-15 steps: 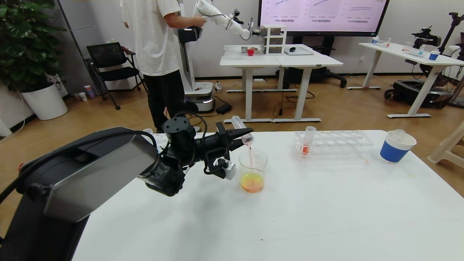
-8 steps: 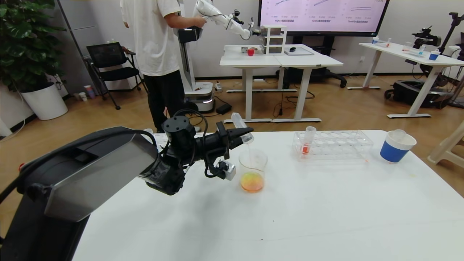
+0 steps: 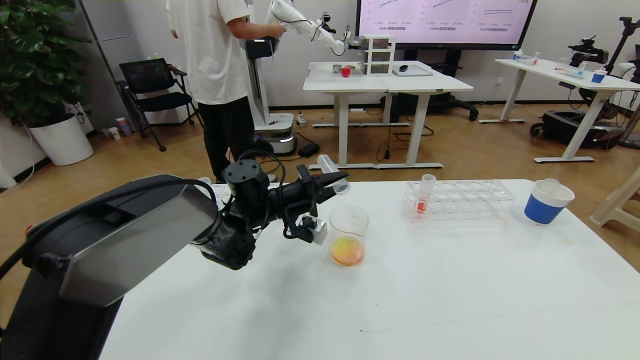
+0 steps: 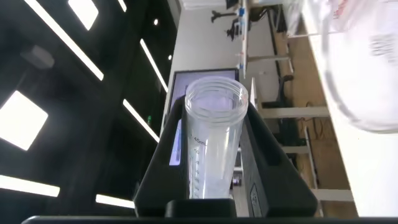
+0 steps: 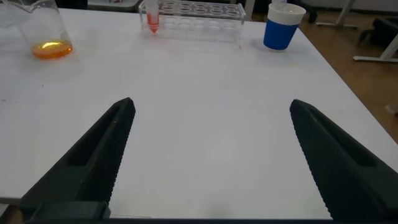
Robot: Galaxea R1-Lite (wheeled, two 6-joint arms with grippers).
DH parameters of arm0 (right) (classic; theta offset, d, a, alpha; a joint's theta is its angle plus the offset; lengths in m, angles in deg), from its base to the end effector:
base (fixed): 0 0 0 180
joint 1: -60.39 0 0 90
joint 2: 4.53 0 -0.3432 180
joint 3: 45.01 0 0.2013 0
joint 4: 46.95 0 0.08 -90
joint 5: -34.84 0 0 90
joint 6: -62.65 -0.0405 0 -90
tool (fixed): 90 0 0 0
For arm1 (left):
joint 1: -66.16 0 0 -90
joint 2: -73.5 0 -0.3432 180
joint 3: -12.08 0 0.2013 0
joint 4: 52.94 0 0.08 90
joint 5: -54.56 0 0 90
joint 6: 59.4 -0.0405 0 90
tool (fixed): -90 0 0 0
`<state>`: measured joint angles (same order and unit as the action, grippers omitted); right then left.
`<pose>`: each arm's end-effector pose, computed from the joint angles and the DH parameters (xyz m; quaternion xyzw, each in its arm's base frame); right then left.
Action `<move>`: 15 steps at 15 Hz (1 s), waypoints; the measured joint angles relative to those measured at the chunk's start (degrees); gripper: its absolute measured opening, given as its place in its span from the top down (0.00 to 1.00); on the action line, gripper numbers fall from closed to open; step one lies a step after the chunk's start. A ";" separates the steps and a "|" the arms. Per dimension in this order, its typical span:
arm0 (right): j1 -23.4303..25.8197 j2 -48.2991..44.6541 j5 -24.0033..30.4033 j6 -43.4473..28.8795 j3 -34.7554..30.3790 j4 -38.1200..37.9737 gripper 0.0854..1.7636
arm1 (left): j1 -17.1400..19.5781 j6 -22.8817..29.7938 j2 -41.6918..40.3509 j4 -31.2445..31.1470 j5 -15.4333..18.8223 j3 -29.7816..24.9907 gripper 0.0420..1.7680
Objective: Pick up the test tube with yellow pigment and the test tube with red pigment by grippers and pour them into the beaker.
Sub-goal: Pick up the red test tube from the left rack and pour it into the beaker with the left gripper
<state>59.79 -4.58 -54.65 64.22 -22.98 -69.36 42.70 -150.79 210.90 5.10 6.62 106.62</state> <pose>-0.0362 0.0000 0.0747 -0.0137 0.0027 0.0097 0.9999 0.4538 -0.2265 0.1242 0.6114 -0.4749 -0.2814 0.5670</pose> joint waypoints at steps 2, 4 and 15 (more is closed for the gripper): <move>0.00 0.00 0.01 -0.01 0.00 0.02 0.02 | -0.82 9.28 -0.85 6.01 -9.90 -0.17 0.74; 0.00 0.00 0.00 0.00 0.00 0.02 0.02 | -2.29 21.25 -2.06 7.47 -21.14 -2.01 0.74; 0.00 0.00 0.00 -0.01 0.00 0.02 0.02 | -6.83 77.37 -13.59 -15.32 -70.55 -5.07 0.74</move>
<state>59.79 -4.58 -54.65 64.21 -22.98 -69.33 35.88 -73.42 197.30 -10.22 -63.93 101.55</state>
